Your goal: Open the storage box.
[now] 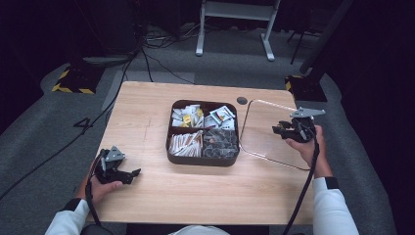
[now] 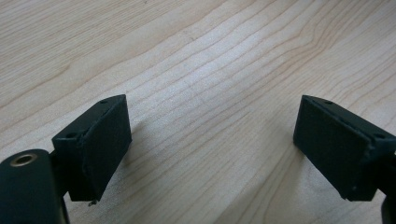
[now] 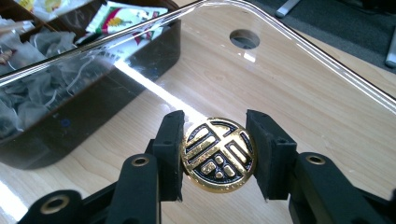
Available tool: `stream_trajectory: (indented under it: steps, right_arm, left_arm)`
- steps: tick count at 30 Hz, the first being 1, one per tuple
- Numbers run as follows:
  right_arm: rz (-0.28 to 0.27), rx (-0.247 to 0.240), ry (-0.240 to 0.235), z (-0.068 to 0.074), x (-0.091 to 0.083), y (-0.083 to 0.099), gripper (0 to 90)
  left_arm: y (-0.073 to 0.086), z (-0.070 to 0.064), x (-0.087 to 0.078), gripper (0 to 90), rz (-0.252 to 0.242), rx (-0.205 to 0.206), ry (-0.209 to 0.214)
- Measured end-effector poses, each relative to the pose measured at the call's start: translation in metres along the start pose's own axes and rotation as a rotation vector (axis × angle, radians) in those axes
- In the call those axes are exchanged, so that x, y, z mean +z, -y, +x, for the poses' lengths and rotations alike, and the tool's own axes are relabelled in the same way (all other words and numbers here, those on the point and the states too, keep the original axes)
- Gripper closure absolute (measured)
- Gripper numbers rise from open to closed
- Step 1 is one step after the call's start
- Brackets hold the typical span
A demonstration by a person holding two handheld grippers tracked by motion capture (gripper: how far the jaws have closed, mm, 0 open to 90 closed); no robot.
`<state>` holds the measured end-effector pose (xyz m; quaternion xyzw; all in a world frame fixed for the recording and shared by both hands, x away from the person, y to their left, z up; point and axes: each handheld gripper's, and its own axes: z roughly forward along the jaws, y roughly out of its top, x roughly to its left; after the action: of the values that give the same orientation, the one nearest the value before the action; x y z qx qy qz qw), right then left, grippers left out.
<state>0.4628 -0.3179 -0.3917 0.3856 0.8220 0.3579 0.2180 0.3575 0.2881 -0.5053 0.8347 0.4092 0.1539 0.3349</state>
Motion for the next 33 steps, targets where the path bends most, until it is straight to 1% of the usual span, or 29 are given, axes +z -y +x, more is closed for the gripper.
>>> stream_trajectory:
  steps: [9,10,13,15,17,21,23,25,29,31,33]
  right_arm:
    - [0.021,0.012,-0.001,-0.007,0.003,0.015,59.0]
    - [0.027,0.018,-0.003,-0.008,0.005,0.019,59.0]
    - [0.032,0.019,-0.001,-0.009,0.008,0.021,59.0]
    - [0.037,0.020,-0.003,-0.009,0.011,0.024,59.0]
    - [0.051,0.011,-0.004,-0.009,0.016,0.026,59.0]
    - [0.075,-0.001,0.005,-0.009,0.026,0.030,59.0]
    - [0.086,0.004,-0.001,-0.010,0.031,0.032,59.0]
    - [0.097,-0.005,-0.001,-0.011,0.036,0.035,58.9]
    - [0.101,-0.001,-0.021,-0.014,0.045,0.041,58.9]
    - [0.100,-0.002,-0.029,-0.014,0.048,0.044,58.9]
    - [0.109,-0.006,-0.035,-0.014,0.053,0.045,58.9]
  left_arm:
    - [0.000,0.000,0.000,11.6,0.000,0.000,0.000]
    - [0.000,0.000,0.000,11.6,0.000,0.000,0.000]
    - [0.000,0.000,0.000,11.6,0.000,-0.001,0.000]
    - [0.000,0.000,0.000,11.6,0.000,0.000,0.000]
    - [0.000,0.000,0.000,11.6,0.000,0.001,0.000]
    - [0.000,0.000,0.000,11.6,0.000,-0.001,0.000]
    - [0.000,0.000,0.000,11.6,0.000,0.000,0.001]
    - [0.000,0.000,0.000,11.6,0.000,0.000,0.000]
    - [0.000,0.000,0.000,11.6,0.000,0.000,0.001]
    - [0.000,0.000,0.000,11.6,0.000,0.000,0.001]
    - [0.000,0.000,0.000,11.6,0.000,0.000,0.001]
